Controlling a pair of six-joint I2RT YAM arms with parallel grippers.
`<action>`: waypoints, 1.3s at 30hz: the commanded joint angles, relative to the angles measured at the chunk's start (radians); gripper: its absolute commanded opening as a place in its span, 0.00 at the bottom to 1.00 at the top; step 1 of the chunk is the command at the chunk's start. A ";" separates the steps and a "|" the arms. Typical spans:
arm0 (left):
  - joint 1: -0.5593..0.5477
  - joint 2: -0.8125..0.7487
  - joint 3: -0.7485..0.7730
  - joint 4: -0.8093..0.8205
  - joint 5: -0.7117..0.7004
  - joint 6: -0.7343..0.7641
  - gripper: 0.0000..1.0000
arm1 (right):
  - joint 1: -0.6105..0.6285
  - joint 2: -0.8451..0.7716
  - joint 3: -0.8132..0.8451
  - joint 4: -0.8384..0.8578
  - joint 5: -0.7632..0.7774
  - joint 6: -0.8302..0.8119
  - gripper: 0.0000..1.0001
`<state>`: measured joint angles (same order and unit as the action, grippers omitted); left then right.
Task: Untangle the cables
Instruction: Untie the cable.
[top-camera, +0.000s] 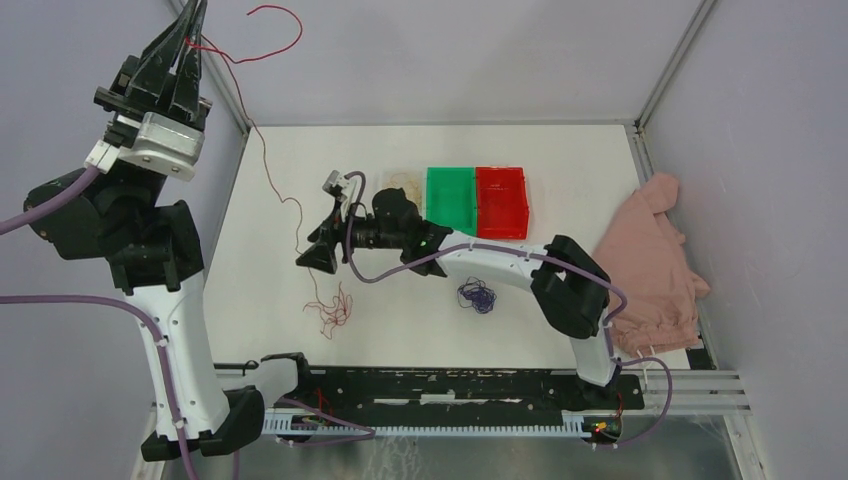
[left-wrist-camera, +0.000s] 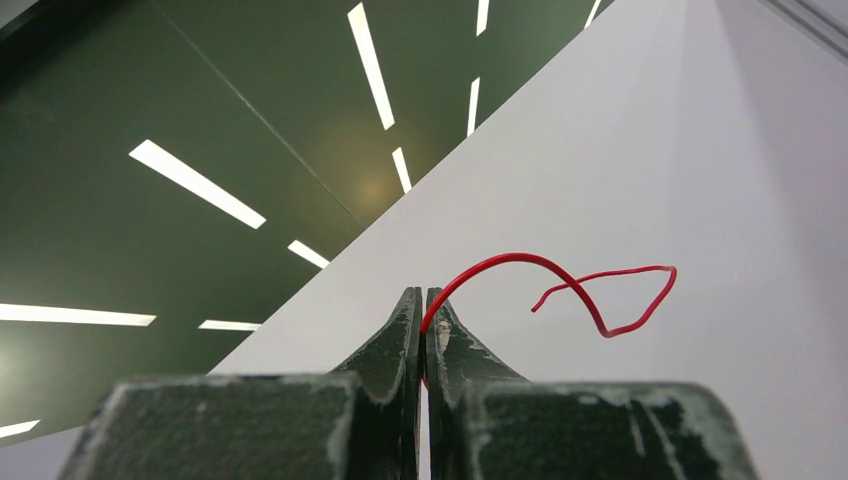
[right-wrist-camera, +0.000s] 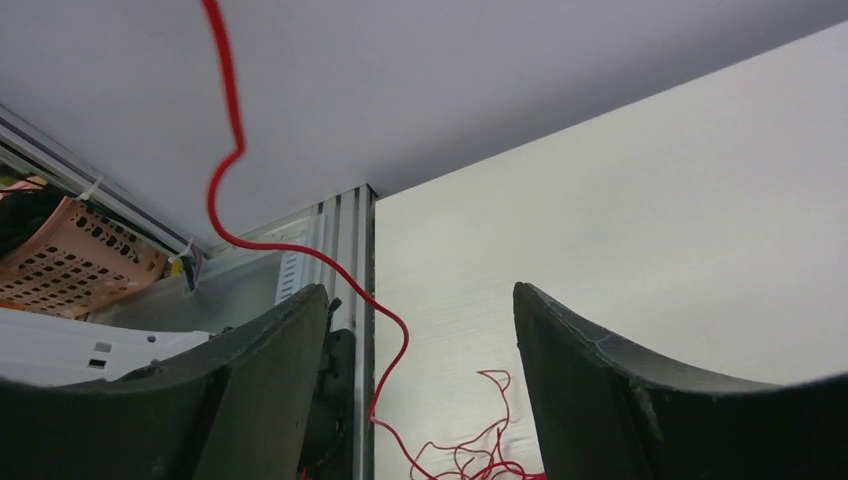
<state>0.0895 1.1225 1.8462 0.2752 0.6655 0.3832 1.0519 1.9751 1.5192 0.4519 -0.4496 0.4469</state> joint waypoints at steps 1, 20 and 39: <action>0.003 -0.007 -0.015 0.017 0.004 0.020 0.03 | -0.001 0.044 0.043 0.043 -0.030 0.031 0.74; 0.004 -0.260 -0.553 -0.614 -0.027 -0.114 0.05 | -0.058 -0.108 -0.086 0.154 0.110 0.069 0.01; 0.004 -0.258 -0.857 -0.985 0.289 0.143 0.31 | -0.102 -0.127 -0.158 0.184 0.220 0.100 0.00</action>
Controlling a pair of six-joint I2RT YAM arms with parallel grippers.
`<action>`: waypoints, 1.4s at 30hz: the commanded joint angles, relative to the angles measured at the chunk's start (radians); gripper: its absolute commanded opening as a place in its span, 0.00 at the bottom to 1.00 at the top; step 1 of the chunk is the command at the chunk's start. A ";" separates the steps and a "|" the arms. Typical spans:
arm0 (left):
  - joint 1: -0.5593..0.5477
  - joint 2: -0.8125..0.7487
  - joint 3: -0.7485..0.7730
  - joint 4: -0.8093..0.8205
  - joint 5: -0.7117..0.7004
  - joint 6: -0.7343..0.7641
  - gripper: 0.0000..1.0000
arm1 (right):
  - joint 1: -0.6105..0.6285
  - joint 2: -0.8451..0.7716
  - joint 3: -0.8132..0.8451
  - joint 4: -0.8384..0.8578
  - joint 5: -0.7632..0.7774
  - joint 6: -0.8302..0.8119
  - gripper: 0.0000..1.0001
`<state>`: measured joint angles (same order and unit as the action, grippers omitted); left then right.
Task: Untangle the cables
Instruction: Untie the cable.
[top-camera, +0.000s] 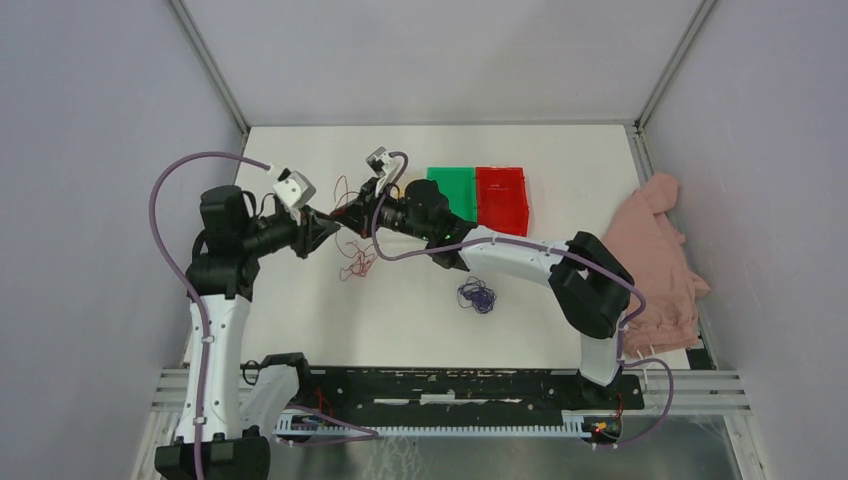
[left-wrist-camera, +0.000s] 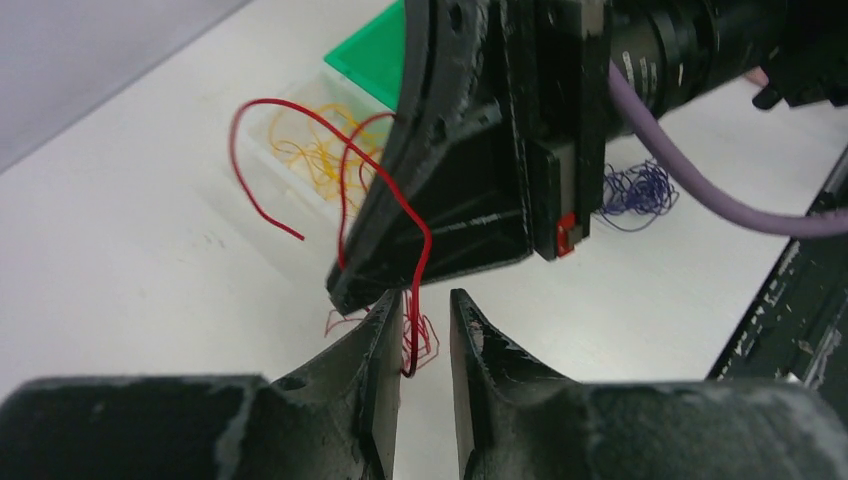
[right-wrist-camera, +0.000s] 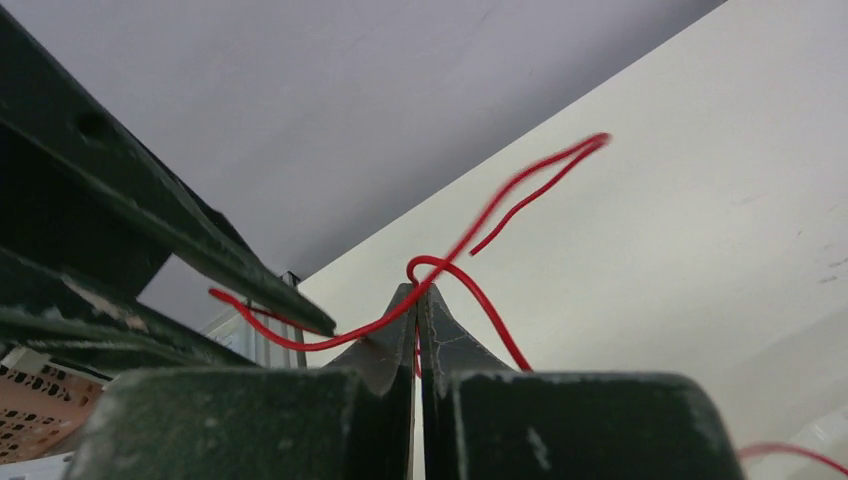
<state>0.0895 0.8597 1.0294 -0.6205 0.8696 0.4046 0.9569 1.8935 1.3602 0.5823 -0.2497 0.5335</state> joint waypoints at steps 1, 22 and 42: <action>0.003 0.003 -0.055 -0.094 0.087 0.135 0.31 | -0.007 -0.045 0.003 0.054 0.018 0.015 0.01; 0.004 -0.028 -0.259 0.368 -0.131 -0.078 0.39 | 0.003 -0.030 0.059 0.061 -0.045 0.121 0.01; 0.003 -0.034 -0.154 0.253 0.002 -0.139 0.03 | 0.003 -0.162 -0.065 -0.022 -0.130 0.088 0.43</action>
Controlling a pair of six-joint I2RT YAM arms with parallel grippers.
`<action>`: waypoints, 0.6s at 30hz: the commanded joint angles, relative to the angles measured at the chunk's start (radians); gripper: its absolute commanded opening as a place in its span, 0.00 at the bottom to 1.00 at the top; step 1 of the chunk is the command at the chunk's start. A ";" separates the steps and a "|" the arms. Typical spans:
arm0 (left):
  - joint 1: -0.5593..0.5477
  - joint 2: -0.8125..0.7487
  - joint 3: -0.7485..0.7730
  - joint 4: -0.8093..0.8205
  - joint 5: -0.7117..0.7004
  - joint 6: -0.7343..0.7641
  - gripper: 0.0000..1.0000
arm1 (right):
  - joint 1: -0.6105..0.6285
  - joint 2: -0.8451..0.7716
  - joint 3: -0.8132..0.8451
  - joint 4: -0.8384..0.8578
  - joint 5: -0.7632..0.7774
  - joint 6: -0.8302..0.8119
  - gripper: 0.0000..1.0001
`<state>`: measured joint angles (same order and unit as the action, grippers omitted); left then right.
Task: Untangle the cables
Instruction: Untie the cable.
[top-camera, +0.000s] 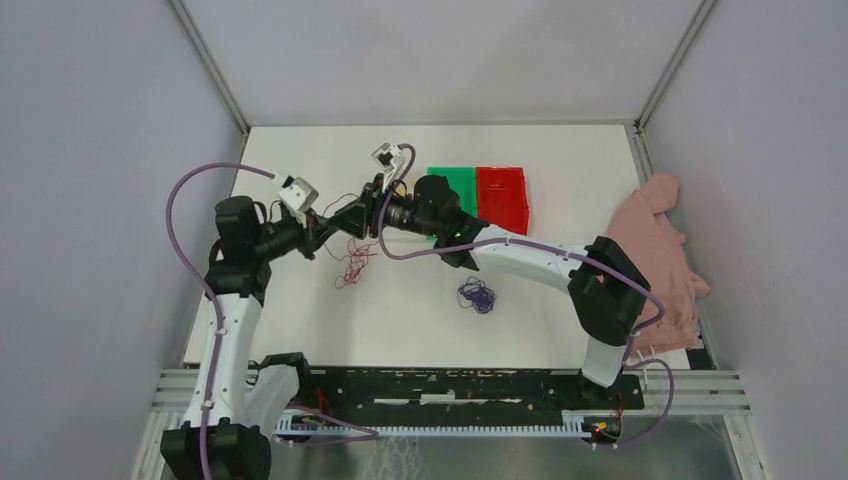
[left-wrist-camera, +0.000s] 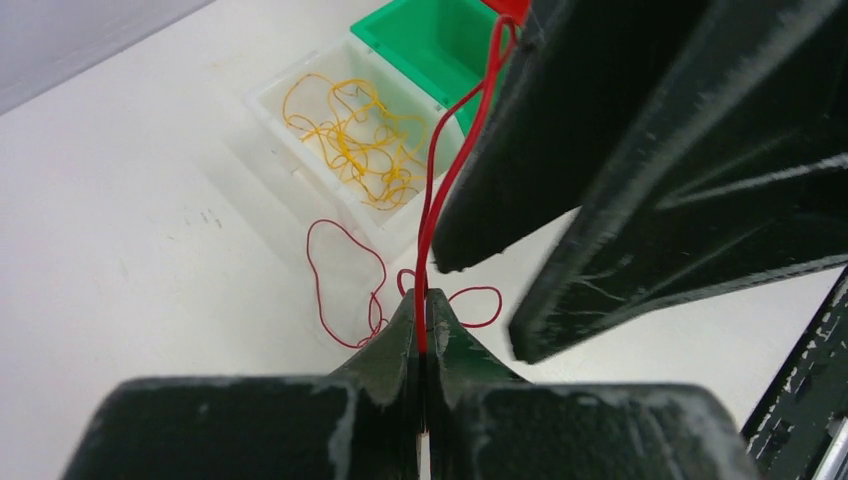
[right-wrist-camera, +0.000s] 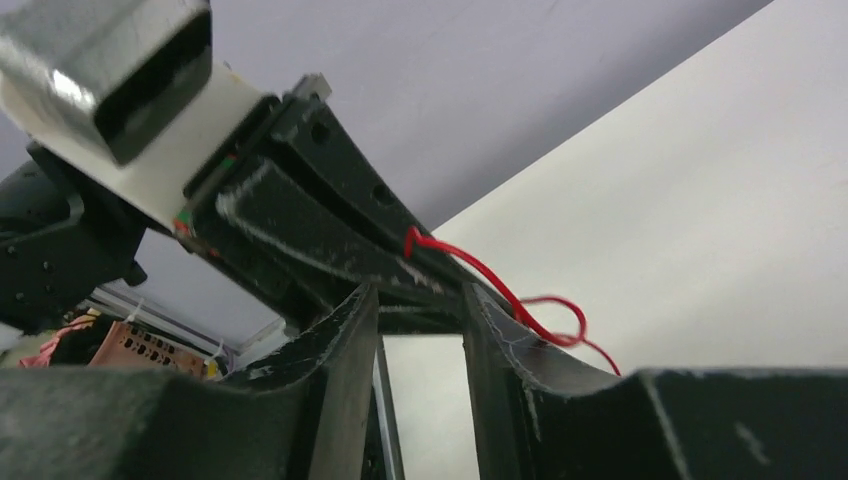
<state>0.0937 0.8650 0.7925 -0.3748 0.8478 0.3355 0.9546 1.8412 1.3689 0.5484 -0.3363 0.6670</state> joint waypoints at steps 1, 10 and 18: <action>0.000 -0.043 0.096 0.003 0.022 -0.089 0.03 | 0.006 -0.126 -0.104 0.011 -0.046 -0.059 0.45; 0.000 -0.042 0.196 -0.015 -0.031 -0.299 0.03 | 0.048 -0.246 -0.326 0.124 -0.057 -0.173 0.49; 0.000 -0.053 0.242 -0.033 -0.020 -0.354 0.03 | 0.088 -0.168 -0.234 0.081 0.035 -0.292 0.50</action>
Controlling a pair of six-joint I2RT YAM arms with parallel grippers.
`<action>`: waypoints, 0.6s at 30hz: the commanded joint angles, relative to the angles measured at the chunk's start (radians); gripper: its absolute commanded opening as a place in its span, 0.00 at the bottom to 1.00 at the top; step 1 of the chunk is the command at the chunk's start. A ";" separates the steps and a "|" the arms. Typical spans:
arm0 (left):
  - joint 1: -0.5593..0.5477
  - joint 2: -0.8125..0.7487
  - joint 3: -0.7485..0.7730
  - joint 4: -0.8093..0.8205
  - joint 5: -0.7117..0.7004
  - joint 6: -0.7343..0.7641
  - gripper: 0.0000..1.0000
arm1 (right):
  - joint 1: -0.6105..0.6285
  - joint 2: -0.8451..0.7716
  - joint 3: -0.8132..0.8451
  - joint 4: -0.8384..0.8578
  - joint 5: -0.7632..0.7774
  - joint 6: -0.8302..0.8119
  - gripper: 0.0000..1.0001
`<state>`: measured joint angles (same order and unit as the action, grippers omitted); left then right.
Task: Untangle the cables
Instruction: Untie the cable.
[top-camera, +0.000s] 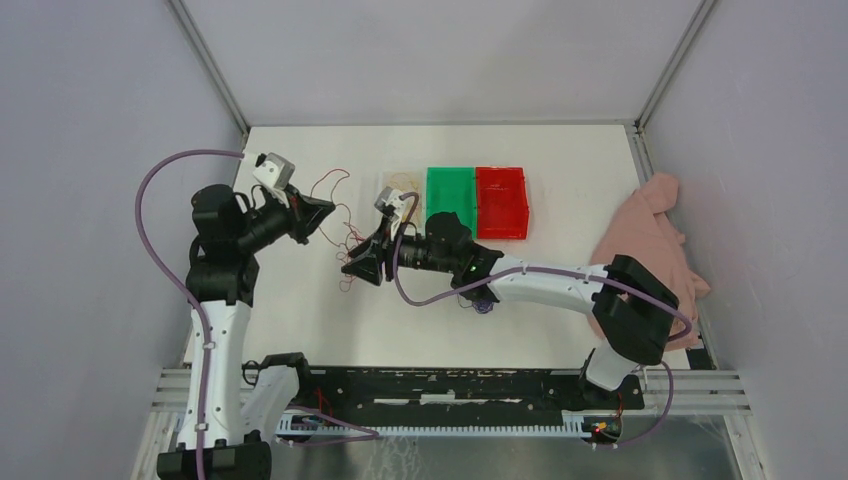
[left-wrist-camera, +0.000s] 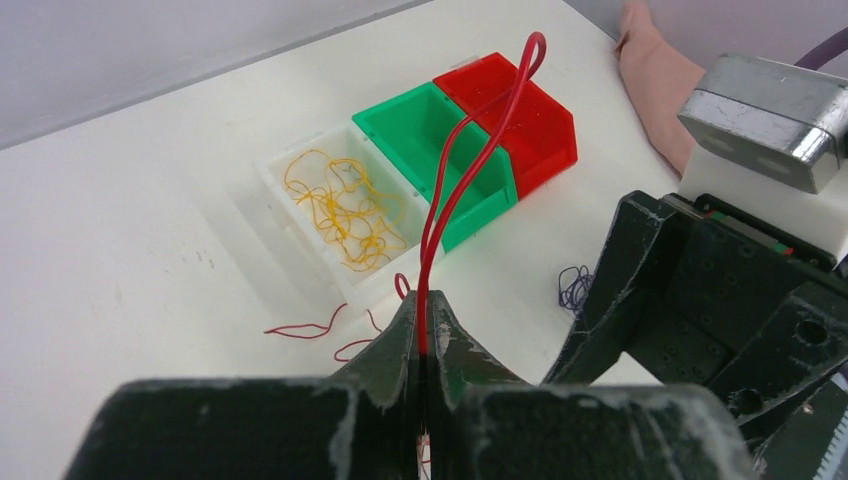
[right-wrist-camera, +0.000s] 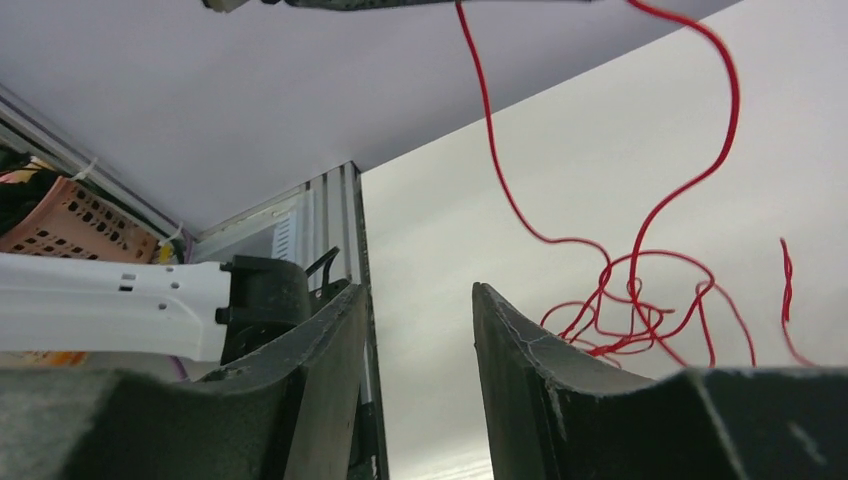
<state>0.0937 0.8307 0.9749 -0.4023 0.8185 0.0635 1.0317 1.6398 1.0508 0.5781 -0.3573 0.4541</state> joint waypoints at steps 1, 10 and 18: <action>0.000 -0.019 0.064 -0.010 0.012 -0.087 0.03 | 0.014 0.048 0.099 0.053 0.076 -0.096 0.50; 0.000 -0.004 0.108 -0.028 0.034 -0.126 0.03 | 0.051 0.169 0.229 0.052 0.176 -0.215 0.51; 0.000 -0.011 0.135 -0.053 0.020 -0.074 0.03 | 0.053 0.124 0.170 0.046 0.223 -0.229 0.48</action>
<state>0.0937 0.8310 1.0622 -0.4438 0.8227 0.0029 1.0821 1.8164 1.2308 0.5903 -0.1734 0.2535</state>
